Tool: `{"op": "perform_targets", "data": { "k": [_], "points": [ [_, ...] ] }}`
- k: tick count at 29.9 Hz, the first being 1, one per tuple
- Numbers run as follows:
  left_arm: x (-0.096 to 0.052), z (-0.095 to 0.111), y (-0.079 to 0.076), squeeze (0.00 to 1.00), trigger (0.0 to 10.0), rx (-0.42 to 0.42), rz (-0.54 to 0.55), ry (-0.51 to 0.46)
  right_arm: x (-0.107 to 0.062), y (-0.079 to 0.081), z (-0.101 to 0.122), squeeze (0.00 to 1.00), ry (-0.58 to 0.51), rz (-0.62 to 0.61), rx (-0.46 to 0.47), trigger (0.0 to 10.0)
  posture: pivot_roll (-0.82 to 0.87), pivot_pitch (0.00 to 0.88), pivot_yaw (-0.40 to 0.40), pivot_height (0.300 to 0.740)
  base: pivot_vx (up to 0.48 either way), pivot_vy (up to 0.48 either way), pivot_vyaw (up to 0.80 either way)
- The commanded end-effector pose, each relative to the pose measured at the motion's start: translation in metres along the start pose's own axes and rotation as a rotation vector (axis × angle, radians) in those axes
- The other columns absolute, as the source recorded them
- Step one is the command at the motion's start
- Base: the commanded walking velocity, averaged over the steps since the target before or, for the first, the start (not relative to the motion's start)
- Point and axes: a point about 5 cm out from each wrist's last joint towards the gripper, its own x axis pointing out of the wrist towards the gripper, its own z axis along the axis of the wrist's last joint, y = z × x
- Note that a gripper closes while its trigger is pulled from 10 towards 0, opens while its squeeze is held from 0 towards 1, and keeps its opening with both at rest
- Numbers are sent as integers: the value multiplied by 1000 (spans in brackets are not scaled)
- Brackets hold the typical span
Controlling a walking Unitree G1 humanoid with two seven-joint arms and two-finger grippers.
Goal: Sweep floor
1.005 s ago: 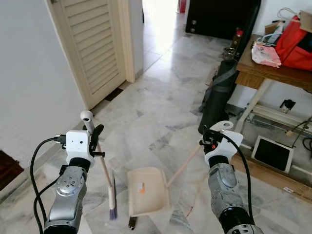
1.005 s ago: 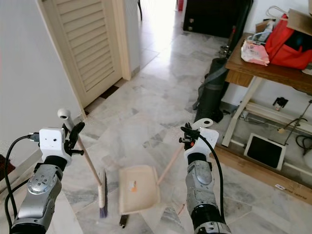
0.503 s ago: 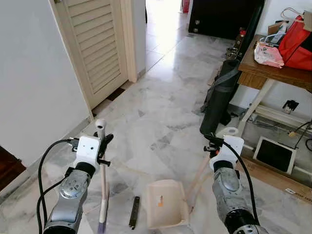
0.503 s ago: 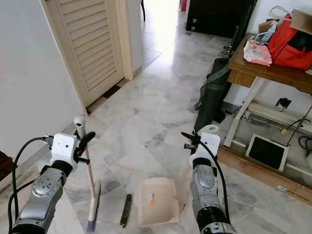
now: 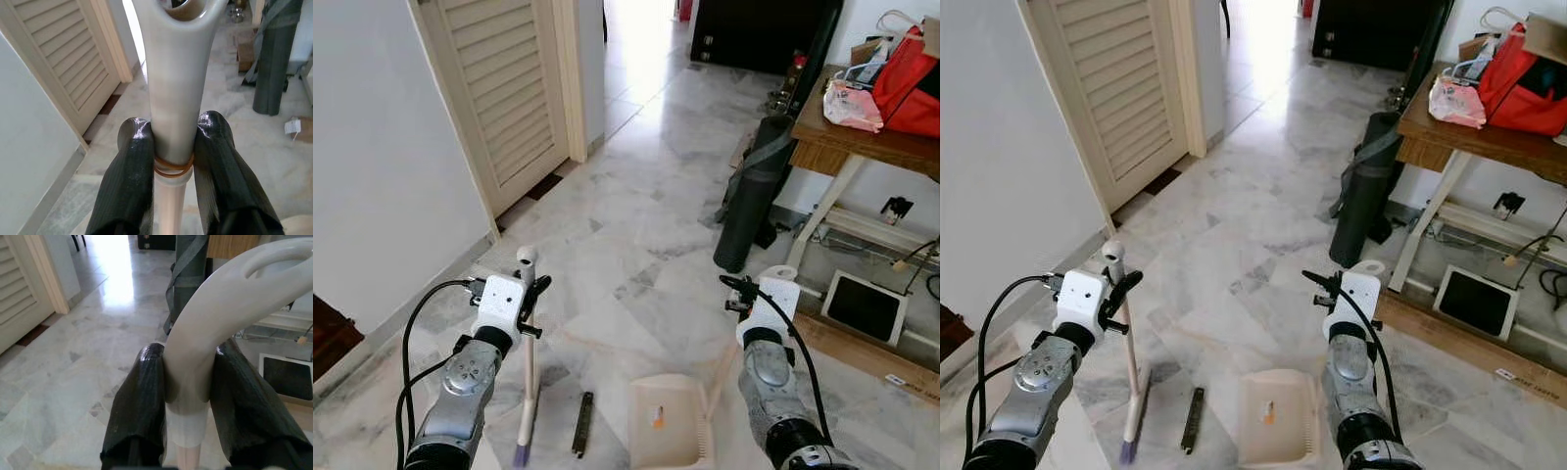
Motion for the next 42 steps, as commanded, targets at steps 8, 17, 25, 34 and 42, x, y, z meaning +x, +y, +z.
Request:
{"op": "perform_targets", "data": {
  "k": [8, 17, 25, 34, 42],
  "points": [
    [7, 3, 1, 0, 10000, 33, -4, -34, 0, 13, 0, 0, 2, 47, -21, 10000, 53, 70, -18, 740, 0, 0, 0],
    [10, -19, -12, 0, 10000, 12, -67, 94, -4, 15, -7, 0, 37, 46, -13, 10000, 50, 70, -19, 740, 0, 0, 0],
    [5, -32, -23, 0, 10000, -19, -174, 165, -12, 16, -24, 0, 132, 41, 4, 10000, 54, 68, -18, 740, 0, 0, 0],
    [9, -32, -21, 0, 10000, -116, -211, 178, -14, 23, -29, 0, 177, 63, -8, 10000, 48, 58, -11, 740, 0, 0, 0],
    [12, -25, -24, 0, 10000, -369, -306, 174, -13, 21, -29, 0, 188, 66, -10, 10000, 45, 51, -17, 740, 0, 0, 0]
  ]
}}
